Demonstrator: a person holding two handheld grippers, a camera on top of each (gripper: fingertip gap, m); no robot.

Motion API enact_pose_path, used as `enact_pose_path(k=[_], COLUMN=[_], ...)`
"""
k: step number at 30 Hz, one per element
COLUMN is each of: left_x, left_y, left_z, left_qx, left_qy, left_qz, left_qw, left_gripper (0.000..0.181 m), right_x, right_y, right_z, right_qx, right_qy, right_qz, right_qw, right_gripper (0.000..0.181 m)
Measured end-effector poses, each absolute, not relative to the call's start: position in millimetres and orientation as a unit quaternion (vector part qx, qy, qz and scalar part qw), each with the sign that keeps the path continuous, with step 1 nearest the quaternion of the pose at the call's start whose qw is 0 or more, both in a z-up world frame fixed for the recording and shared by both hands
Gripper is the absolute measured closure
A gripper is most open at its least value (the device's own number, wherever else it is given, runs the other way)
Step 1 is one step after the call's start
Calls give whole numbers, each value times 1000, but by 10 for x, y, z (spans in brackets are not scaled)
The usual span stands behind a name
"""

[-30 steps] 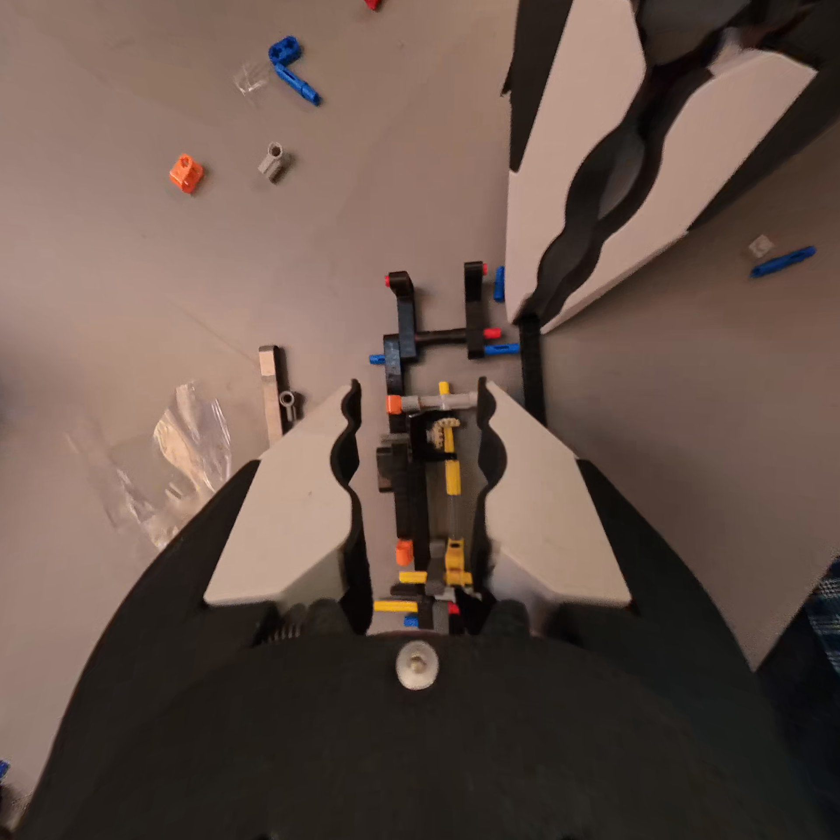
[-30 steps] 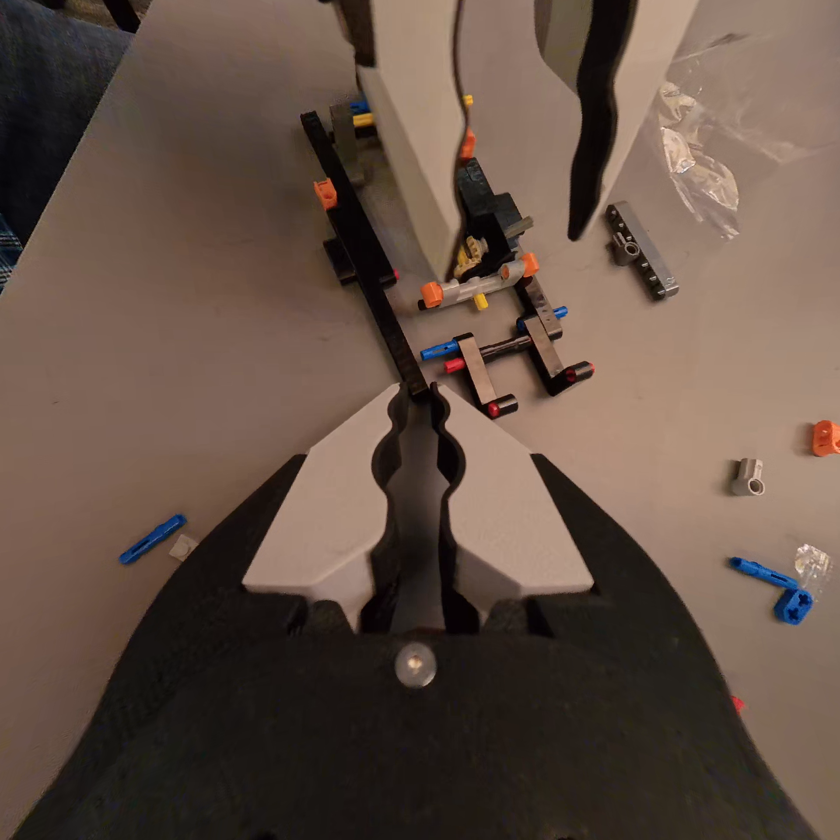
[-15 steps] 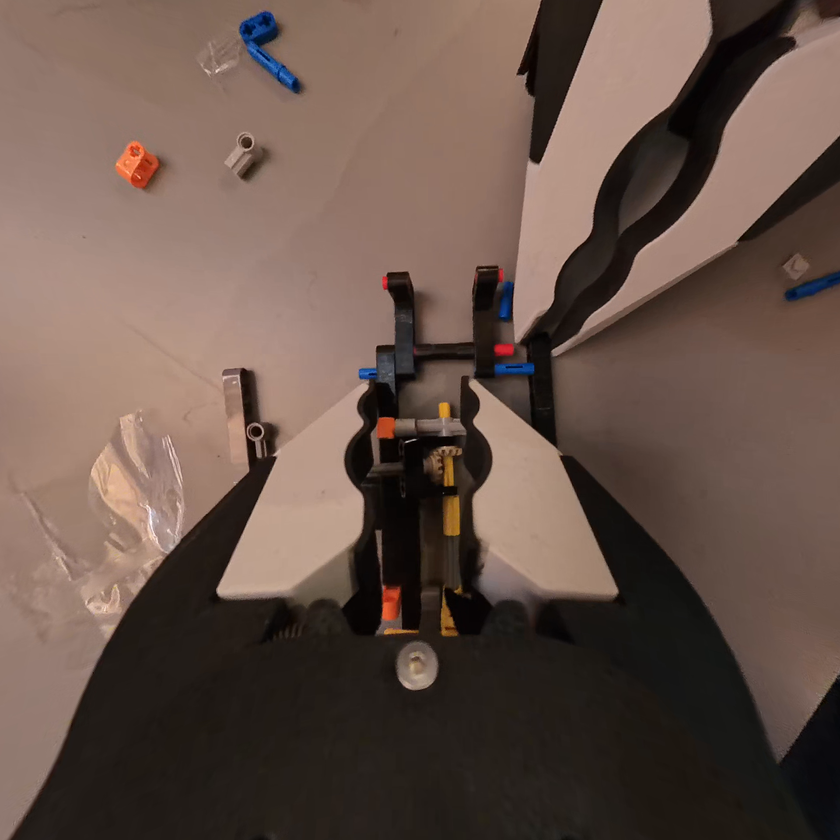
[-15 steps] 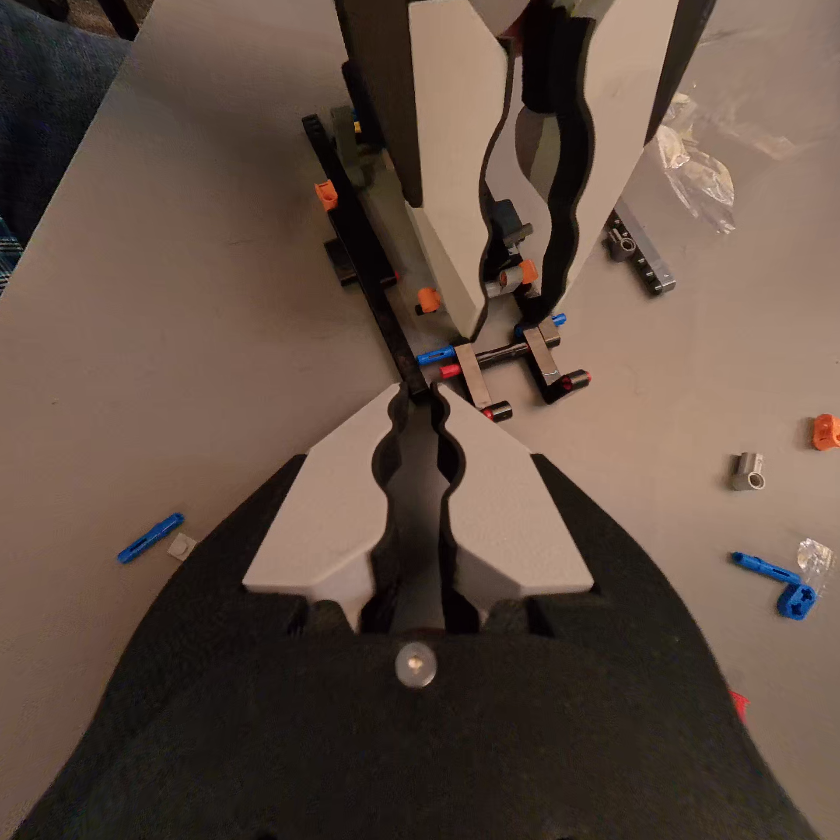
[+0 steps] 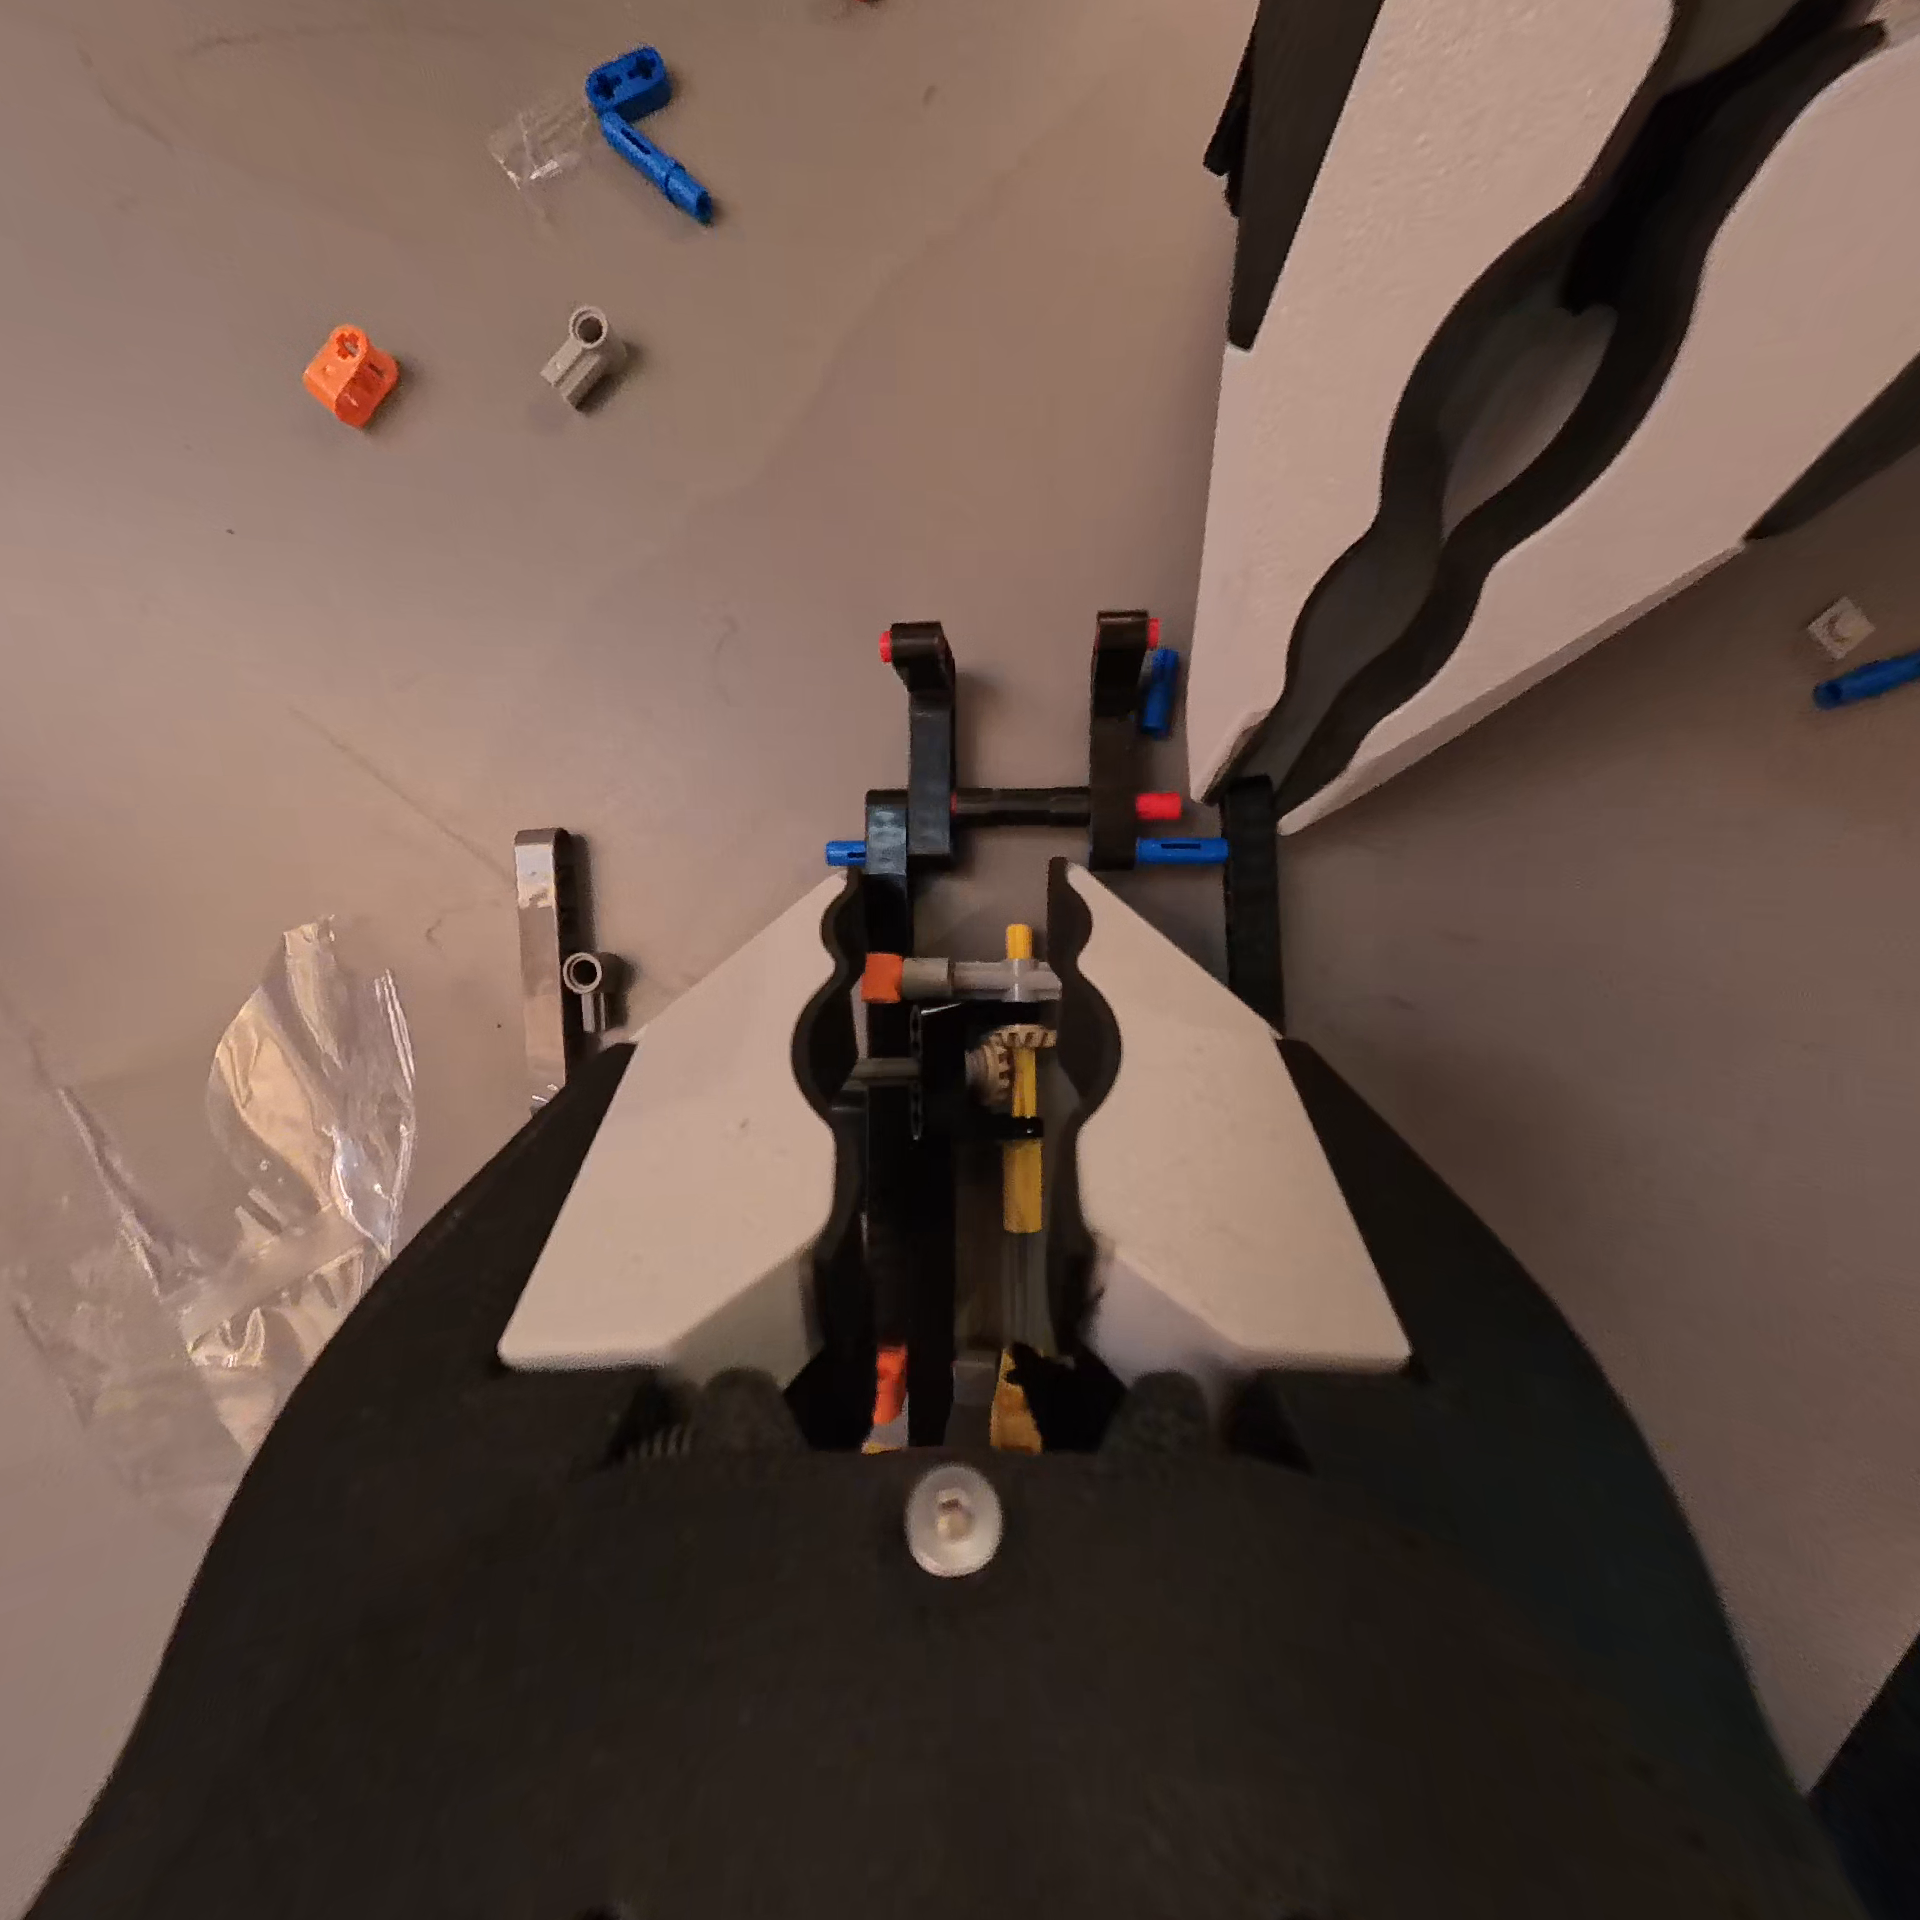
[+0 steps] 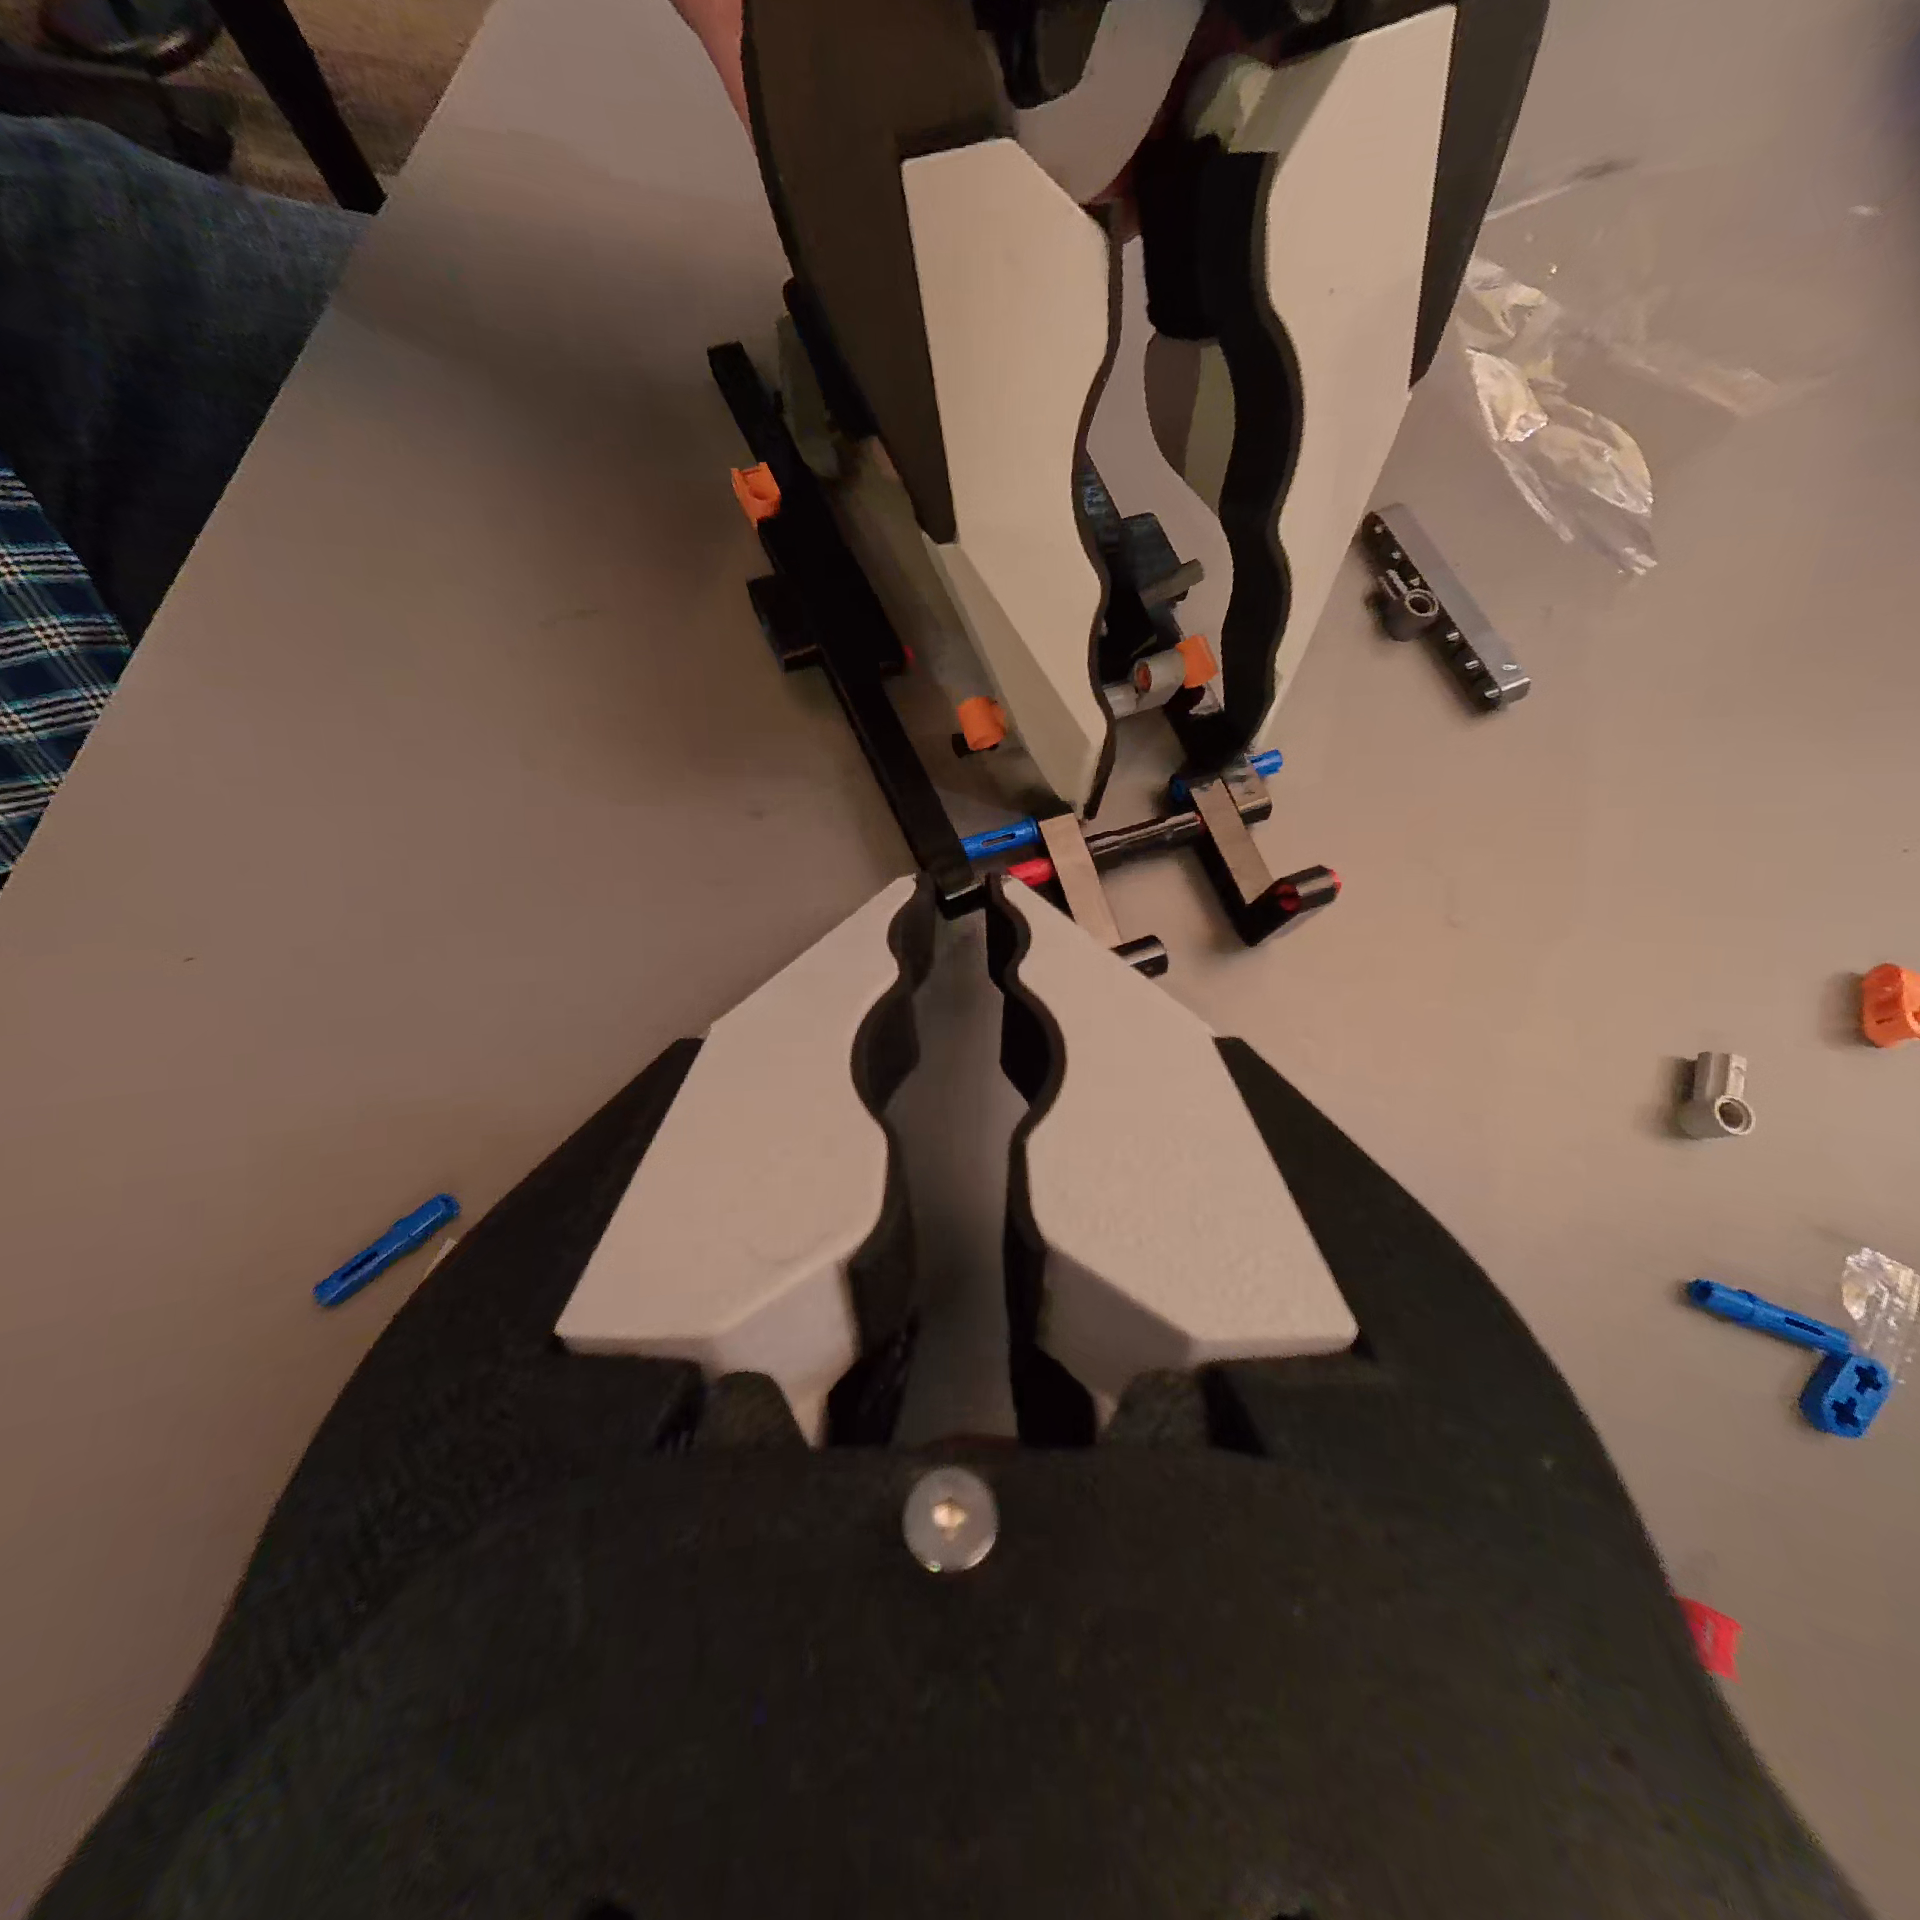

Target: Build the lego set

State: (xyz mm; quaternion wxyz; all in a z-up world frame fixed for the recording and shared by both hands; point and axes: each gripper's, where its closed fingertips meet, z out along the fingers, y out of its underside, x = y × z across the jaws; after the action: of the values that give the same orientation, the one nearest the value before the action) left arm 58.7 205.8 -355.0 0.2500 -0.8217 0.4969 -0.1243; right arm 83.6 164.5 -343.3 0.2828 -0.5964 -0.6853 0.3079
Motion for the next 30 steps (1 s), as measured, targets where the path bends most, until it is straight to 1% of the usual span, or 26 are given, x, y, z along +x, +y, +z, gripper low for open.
enact_pose_path(k=[12,30], left_x=[603,605], left_y=[2048,2052], left_z=[-3547,-3533], left_qx=[-824,-832], left_qy=[487,462], left_qz=[-118,-89], left_qw=[266,294], left_gripper=[152,148], right_x=[860,867], right_y=[1633,1656], right_z=[-3416,-3498], right_qx=[-602,-627], right_qy=[-677,-667], right_qz=[319,291], right_qw=[278,276], right_gripper=[174,174])
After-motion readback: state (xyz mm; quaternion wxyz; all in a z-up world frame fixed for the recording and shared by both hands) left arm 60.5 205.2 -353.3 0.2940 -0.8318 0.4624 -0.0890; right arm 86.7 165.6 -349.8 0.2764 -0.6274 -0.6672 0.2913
